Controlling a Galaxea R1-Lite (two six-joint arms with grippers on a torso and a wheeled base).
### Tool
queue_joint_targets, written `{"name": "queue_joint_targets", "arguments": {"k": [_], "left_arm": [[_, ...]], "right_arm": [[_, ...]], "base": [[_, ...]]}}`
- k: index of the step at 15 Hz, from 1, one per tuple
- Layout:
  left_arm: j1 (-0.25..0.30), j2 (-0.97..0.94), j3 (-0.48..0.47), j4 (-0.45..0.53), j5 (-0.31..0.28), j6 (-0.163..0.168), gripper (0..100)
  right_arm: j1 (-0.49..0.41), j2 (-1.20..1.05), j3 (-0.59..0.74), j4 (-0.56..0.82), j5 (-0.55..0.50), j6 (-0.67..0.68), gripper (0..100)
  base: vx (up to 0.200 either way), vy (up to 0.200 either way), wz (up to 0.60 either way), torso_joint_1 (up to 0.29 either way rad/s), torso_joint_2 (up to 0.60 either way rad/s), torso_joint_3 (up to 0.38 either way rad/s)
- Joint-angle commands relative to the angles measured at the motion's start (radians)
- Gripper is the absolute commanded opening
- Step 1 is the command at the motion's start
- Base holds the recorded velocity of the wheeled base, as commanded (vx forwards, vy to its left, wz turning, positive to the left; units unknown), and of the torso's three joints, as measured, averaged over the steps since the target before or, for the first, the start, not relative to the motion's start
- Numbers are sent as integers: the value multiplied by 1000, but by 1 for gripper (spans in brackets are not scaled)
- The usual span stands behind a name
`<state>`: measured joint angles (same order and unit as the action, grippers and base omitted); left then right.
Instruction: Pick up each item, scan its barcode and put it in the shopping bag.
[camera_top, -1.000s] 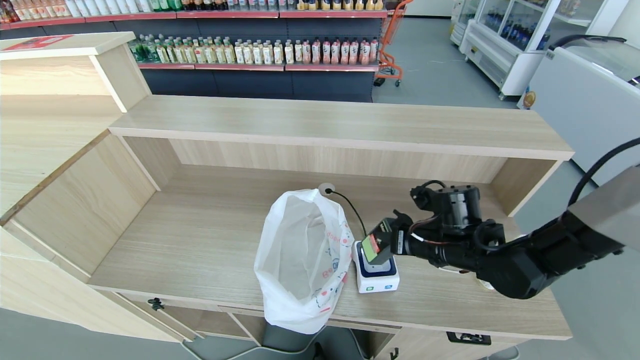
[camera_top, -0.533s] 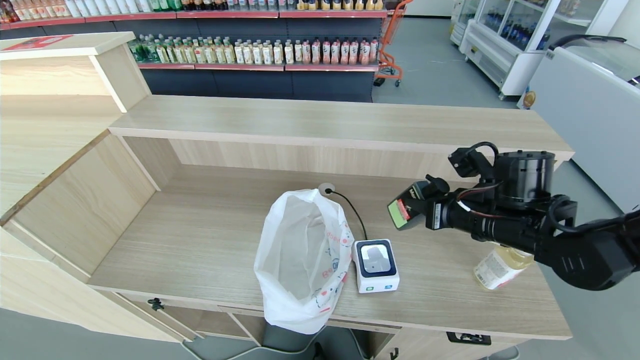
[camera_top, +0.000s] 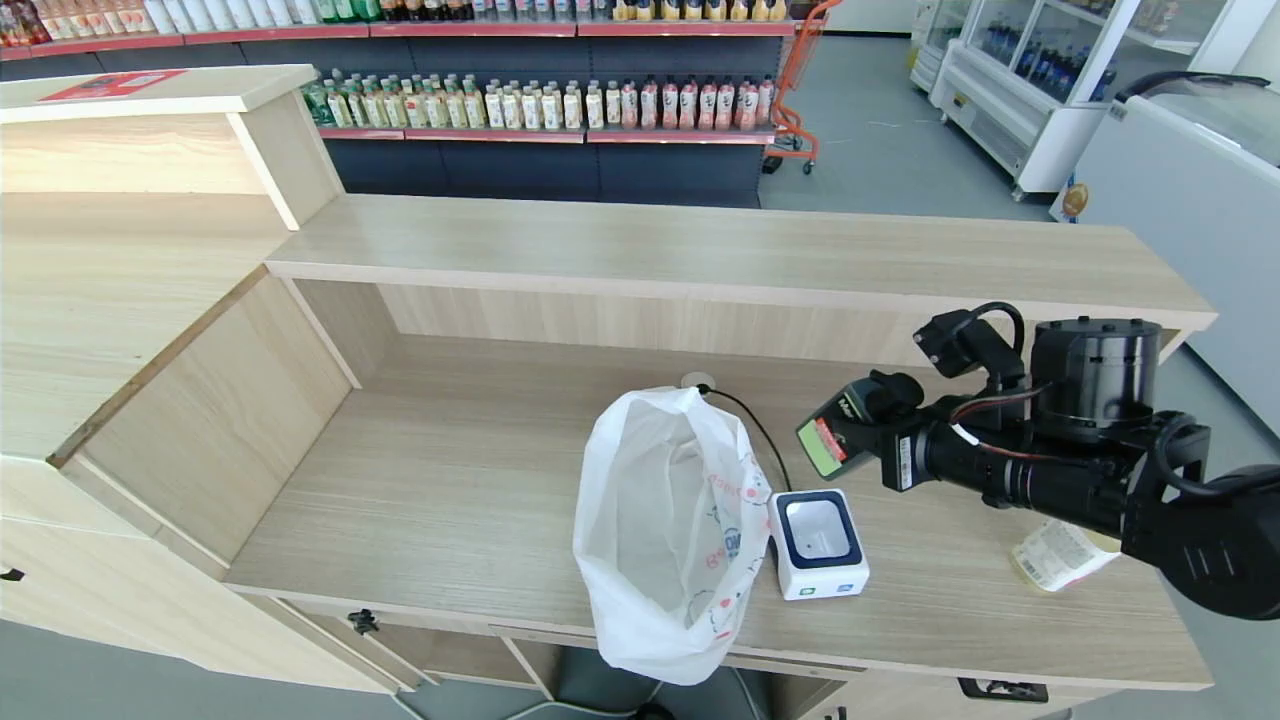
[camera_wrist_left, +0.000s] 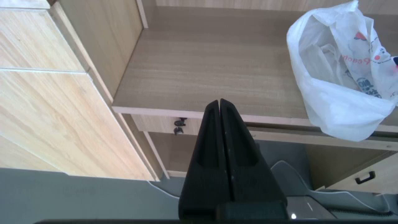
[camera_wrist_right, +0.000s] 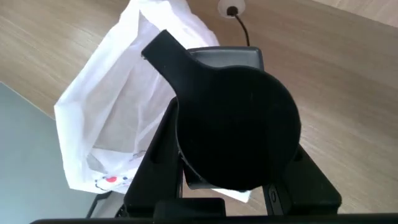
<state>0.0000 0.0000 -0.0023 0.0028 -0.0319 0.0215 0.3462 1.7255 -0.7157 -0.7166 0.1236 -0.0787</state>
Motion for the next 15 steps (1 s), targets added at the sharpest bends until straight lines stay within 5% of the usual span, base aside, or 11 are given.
{"name": "queue_joint_targets", "arguments": {"k": [1,9,15], "left_arm": [[0,0,-1,0,0,-2,0],[0,2,1,2,1,-8,0],[0,2,-1,2,1,-8,0]], "right_arm": [[16,2,1,-1,1,5,0],[86,86,56,-15,28,91,0],[126,255,125,-239,30,33,0]], "base": [[0,0,0,0,0,0],[0,0,0,0,0,0],[0,0,0,0,0,0]]}}
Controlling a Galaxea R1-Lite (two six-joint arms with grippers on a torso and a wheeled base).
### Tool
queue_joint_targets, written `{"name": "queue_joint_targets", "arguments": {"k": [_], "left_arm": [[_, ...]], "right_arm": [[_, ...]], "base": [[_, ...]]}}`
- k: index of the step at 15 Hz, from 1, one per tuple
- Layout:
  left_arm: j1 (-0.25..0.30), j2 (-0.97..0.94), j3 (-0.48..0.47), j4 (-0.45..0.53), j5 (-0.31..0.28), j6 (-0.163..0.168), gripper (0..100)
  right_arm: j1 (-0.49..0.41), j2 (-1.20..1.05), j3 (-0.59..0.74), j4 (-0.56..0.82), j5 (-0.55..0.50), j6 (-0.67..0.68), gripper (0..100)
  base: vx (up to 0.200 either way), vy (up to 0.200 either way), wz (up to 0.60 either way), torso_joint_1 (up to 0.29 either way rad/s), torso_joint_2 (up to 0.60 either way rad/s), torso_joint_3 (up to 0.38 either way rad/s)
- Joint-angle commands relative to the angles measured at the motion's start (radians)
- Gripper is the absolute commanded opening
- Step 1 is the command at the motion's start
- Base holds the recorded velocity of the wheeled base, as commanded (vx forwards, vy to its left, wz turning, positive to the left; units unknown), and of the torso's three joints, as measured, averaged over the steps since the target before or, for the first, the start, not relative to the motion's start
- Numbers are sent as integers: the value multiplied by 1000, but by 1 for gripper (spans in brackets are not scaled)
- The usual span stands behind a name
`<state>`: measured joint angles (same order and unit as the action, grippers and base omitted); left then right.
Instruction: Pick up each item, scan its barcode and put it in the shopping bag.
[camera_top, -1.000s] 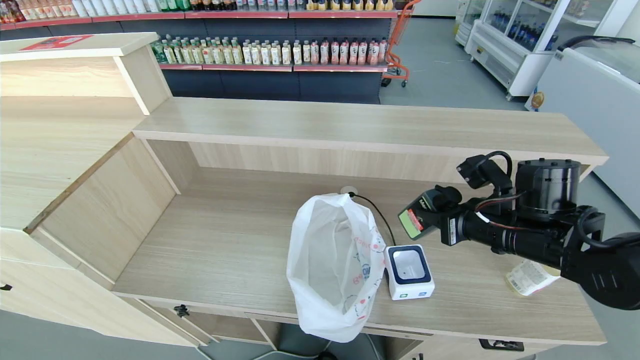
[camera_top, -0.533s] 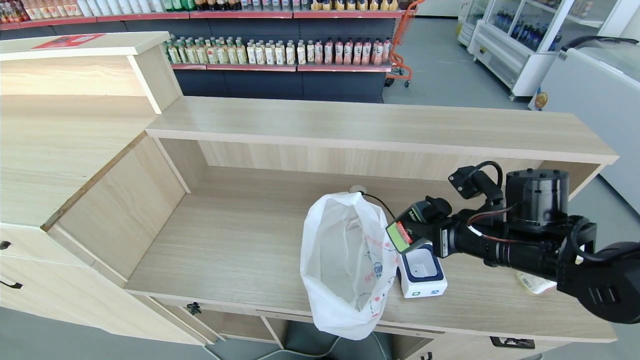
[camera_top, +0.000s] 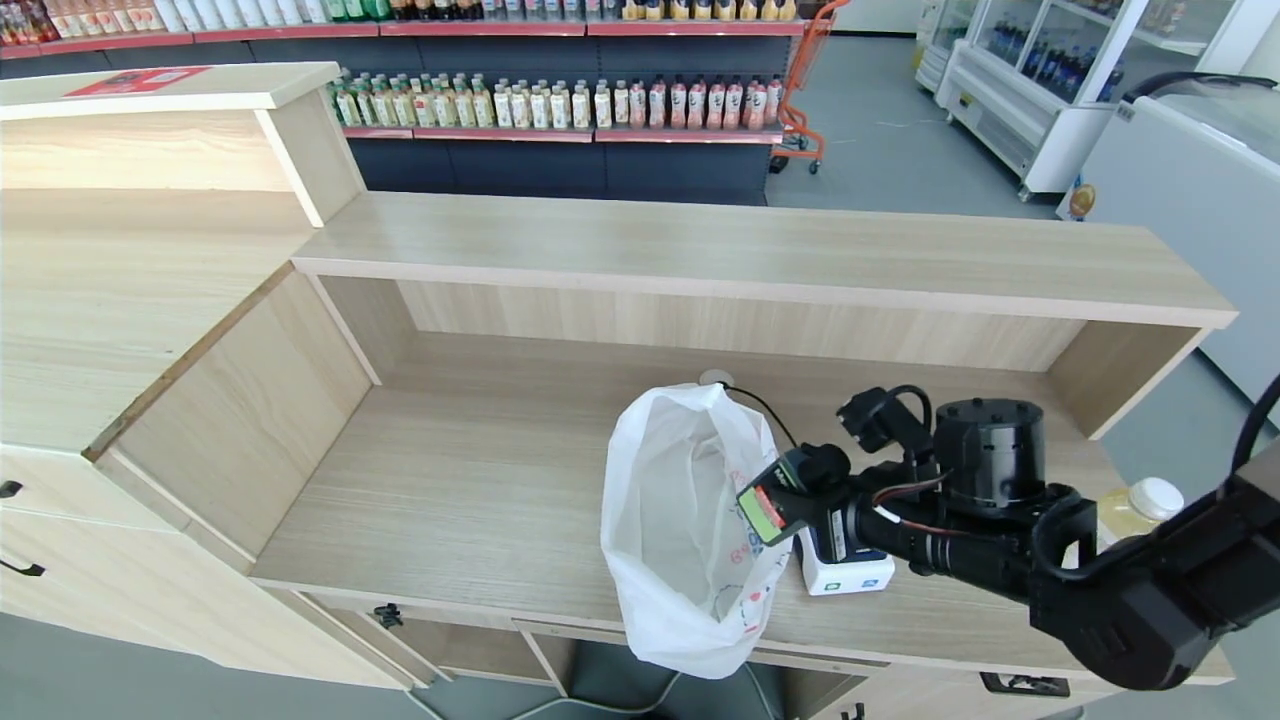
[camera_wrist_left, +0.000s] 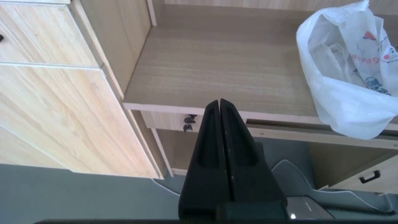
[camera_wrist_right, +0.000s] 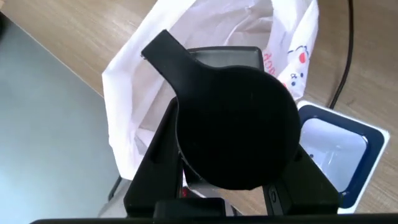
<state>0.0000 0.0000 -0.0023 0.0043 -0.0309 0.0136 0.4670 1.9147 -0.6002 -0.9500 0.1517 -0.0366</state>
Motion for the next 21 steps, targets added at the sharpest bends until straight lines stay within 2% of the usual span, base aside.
{"name": "queue_joint_targets", "arguments": {"k": [1,4,14,16,21], "left_arm": [[0,2,-1,0,0,0,0],[0,2,-1,0,0,0,0],[0,2,-1,0,0,0,0],[0,2,1,0,0,0,0],[0,2,-1,0,0,0,0]], "right_arm": [[7,86,10,-6,5,-36,0],[15,150,0,-12,6,-115,0],[48,273,-104,-13,3,-175,0],[47,303,-130,-16,0,-230,0],[48,334,-144,-18,0,-272,0]], "base": [[0,0,0,0,0,0],[0,0,0,0,0,0],[0,0,0,0,0,0],[0,0,0,0,0,0],[0,0,0,0,0,0]]}}
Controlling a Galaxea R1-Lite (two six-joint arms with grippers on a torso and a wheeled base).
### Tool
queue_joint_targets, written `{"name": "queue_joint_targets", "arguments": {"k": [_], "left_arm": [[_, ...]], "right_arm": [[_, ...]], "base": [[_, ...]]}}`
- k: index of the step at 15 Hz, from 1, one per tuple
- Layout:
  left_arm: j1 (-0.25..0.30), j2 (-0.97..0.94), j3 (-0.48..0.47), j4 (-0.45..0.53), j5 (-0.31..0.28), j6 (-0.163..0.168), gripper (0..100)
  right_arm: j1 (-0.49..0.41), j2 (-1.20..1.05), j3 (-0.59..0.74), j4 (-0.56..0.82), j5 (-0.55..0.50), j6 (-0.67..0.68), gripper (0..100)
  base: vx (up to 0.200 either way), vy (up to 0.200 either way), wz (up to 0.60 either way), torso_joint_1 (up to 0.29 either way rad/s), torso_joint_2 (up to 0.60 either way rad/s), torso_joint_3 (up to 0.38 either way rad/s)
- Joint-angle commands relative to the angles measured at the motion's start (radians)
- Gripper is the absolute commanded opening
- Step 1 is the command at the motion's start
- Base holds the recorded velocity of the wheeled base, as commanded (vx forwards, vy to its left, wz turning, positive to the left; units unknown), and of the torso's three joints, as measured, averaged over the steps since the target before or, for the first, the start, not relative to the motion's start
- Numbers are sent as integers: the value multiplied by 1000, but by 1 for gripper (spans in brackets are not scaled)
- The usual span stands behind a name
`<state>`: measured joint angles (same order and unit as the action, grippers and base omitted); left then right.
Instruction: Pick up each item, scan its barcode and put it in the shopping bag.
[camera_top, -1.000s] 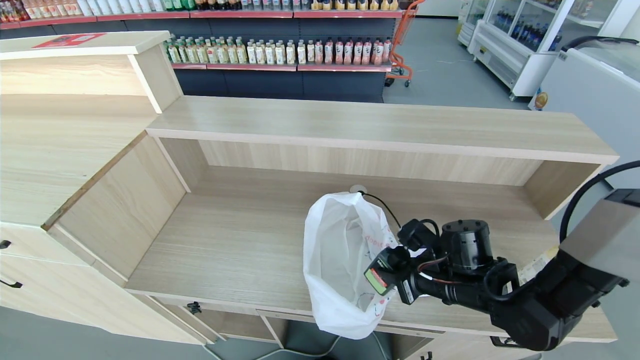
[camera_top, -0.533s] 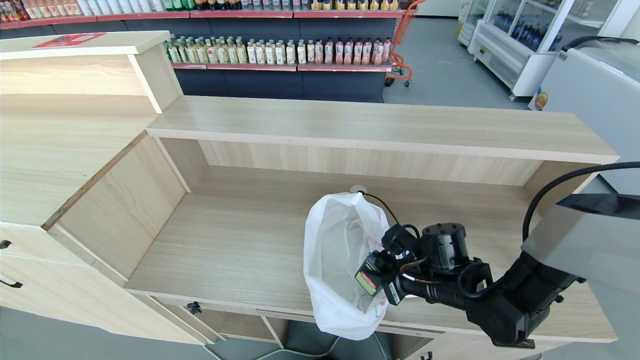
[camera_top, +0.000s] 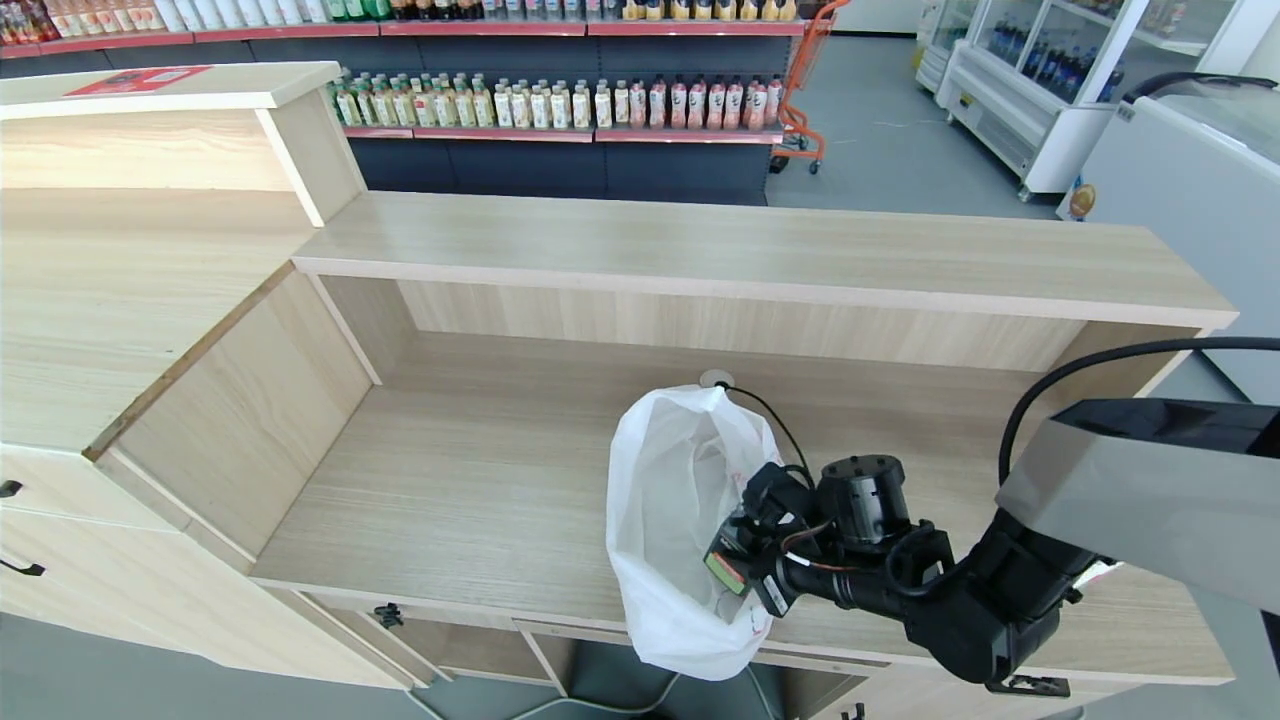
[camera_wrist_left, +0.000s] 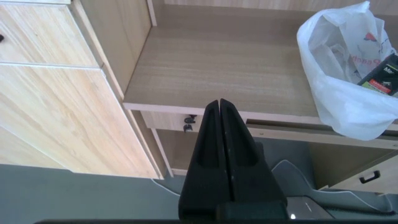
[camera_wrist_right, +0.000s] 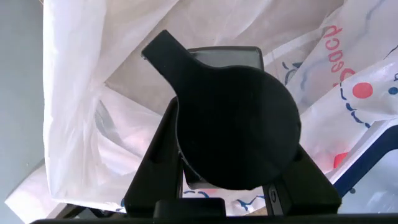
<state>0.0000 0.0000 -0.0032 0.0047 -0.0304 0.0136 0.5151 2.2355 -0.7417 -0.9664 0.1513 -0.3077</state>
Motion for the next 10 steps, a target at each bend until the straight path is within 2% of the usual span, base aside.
{"name": "queue_joint_targets", "arguments": {"k": [1,5,6,10], "left_arm": [[0,2,0,0,0,0,0],[0,2,0,0,0,0,0],[0,2,2,0,0,0,0],[0,2,0,0,0,0,0]], "right_arm": [[-1,21,-2,-2,1,-1,0],[-4,39,-1,-3,-1,-24,0],[-3,44,1,-8,-4,-25,100],[-10,-22,7,-29,1,-16,100]], "base": [[0,0,0,0,0,0],[0,0,0,0,0,0],[0,0,0,0,0,0],[0,0,0,0,0,0]]}}
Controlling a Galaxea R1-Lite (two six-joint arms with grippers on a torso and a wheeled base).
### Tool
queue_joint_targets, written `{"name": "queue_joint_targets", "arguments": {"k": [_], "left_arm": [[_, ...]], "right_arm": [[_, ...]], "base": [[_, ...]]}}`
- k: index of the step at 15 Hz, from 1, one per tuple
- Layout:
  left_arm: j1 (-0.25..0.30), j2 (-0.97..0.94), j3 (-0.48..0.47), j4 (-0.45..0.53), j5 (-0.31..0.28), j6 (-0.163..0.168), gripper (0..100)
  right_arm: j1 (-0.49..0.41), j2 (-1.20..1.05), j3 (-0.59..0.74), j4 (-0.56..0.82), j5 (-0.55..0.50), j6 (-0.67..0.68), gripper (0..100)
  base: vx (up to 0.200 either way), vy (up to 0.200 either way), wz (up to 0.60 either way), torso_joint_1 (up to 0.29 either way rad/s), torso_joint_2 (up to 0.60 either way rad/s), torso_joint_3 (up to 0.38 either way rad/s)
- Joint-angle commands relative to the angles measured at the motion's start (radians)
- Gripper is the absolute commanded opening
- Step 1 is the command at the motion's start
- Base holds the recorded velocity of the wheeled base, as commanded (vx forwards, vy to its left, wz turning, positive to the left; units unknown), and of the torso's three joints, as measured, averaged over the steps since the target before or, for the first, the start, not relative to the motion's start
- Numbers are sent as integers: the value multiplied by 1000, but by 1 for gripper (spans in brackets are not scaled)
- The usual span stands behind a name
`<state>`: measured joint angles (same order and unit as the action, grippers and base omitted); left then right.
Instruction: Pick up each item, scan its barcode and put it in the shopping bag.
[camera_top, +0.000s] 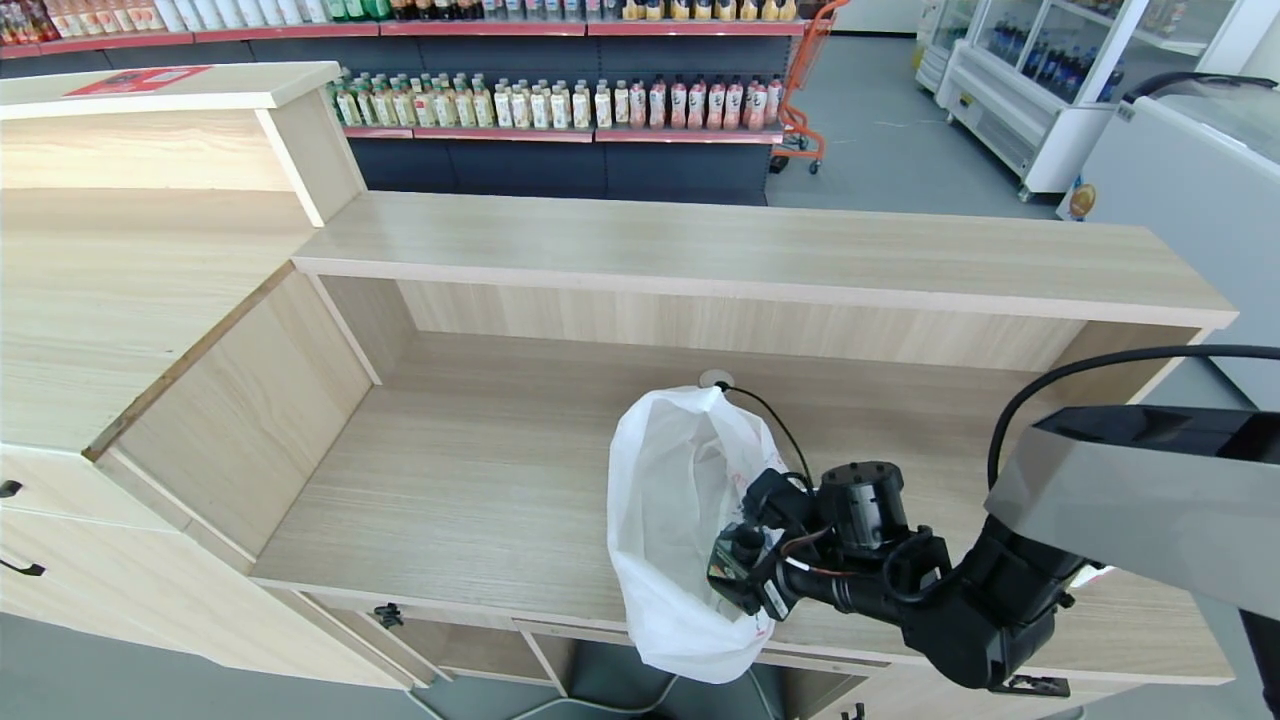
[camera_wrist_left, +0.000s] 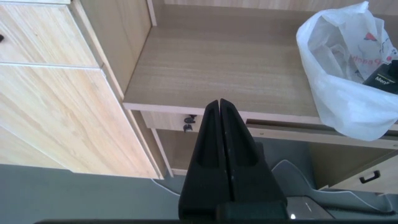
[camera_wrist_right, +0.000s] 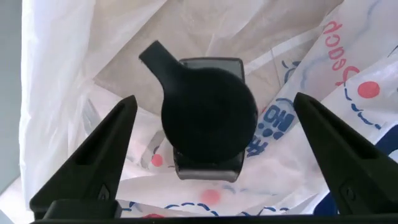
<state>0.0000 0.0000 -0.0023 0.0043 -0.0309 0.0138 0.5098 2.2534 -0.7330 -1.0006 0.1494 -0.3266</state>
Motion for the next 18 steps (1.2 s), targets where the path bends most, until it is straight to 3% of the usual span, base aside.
{"name": "queue_joint_targets", "arguments": {"k": [1,7,9,12,15,18], "left_arm": [[0,2,-1,0,0,0,0],[0,2,-1,0,0,0,0],[0,2,1,0,0,0,0],[0,2,-1,0,0,0,0],[0,2,1,0,0,0,0],[0,2,-1,0,0,0,0]], "right_arm": [[-17,-80,-17,16,6,15,100],[-76,-403,-9,151,-2,311,100],[-85,-509,24,157,-14,314,100],[-100,-802,132,195,-151,334,100],[-194,-1155,322,474,-168,325,100],[-257,-1397,386,679,-165,331,100]], "base": [[0,0,0,0,0,0],[0,0,0,0,0,0],[0,0,0,0,0,0],[0,0,0,0,0,0],[0,0,0,0,0,0],[0,0,0,0,0,0]]}}
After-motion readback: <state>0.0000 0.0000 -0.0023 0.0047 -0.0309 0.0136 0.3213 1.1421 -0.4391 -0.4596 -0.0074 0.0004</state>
